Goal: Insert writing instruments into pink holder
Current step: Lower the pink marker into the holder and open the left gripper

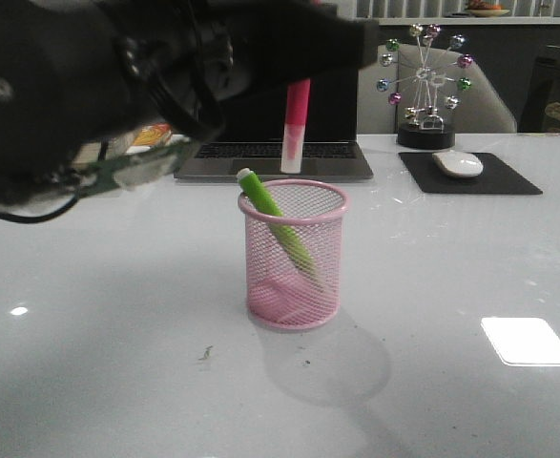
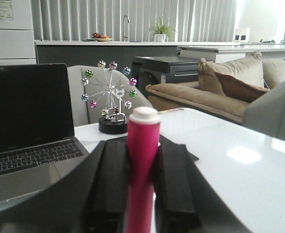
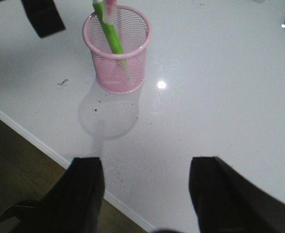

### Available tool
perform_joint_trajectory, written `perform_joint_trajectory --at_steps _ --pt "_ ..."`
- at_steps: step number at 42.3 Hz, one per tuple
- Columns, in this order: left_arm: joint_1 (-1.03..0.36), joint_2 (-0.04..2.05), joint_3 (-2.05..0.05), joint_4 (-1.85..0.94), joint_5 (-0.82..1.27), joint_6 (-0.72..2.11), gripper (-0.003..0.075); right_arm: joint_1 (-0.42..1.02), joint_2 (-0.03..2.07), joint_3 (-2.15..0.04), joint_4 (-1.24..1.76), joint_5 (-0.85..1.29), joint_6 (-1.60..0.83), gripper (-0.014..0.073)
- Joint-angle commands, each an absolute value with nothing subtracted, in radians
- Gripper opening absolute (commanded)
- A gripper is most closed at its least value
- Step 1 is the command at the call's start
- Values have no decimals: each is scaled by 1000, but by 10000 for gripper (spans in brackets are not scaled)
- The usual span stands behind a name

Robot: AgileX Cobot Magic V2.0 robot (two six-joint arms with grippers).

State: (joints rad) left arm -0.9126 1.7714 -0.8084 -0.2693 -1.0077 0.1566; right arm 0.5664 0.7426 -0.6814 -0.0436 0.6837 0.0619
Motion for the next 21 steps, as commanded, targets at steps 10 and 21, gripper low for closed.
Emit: perform_joint_trajectory --at_steps 10,21 --pt "-921 1844 -872 -263 -1094 155 193 567 736 -706 -50 620 60 500" --pt "-921 1840 -872 -261 -1086 155 384 567 736 -706 -50 620 60 500"
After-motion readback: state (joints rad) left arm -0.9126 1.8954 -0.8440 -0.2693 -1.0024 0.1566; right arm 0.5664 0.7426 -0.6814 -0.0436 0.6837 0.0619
